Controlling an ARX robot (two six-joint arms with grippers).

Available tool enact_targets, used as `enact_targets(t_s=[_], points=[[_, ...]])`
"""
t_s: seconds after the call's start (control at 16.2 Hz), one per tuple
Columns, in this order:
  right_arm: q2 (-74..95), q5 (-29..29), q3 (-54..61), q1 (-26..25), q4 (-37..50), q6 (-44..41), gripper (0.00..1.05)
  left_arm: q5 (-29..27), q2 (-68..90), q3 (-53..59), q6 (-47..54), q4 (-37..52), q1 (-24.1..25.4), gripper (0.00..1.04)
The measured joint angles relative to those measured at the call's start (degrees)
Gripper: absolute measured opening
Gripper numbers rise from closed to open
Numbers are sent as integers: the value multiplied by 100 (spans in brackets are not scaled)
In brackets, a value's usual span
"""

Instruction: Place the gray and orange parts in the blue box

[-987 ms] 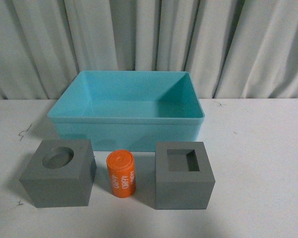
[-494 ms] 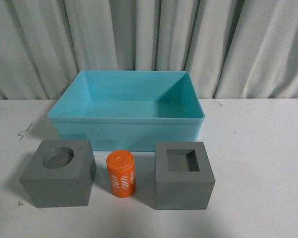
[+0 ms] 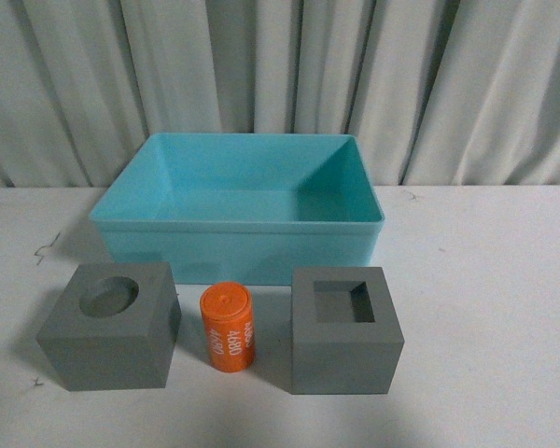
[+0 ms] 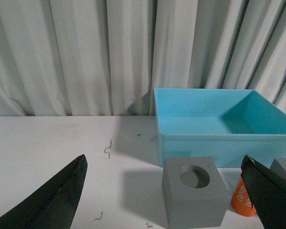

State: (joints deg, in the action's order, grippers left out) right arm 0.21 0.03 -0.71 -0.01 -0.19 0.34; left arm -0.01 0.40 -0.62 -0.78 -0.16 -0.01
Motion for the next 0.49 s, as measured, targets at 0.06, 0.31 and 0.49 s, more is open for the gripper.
enact_targets(t_s=[0.06, 0.31, 0.49], points=[[0, -2, 0, 0, 0, -2, 98, 0, 0, 0, 0, 0, 0, 98], [0, -2, 0, 0, 0, 0, 98, 0, 0, 0, -2, 0, 0, 98], [0, 0, 0, 0, 0, 0, 98, 0, 0, 0, 0, 0, 0, 98]])
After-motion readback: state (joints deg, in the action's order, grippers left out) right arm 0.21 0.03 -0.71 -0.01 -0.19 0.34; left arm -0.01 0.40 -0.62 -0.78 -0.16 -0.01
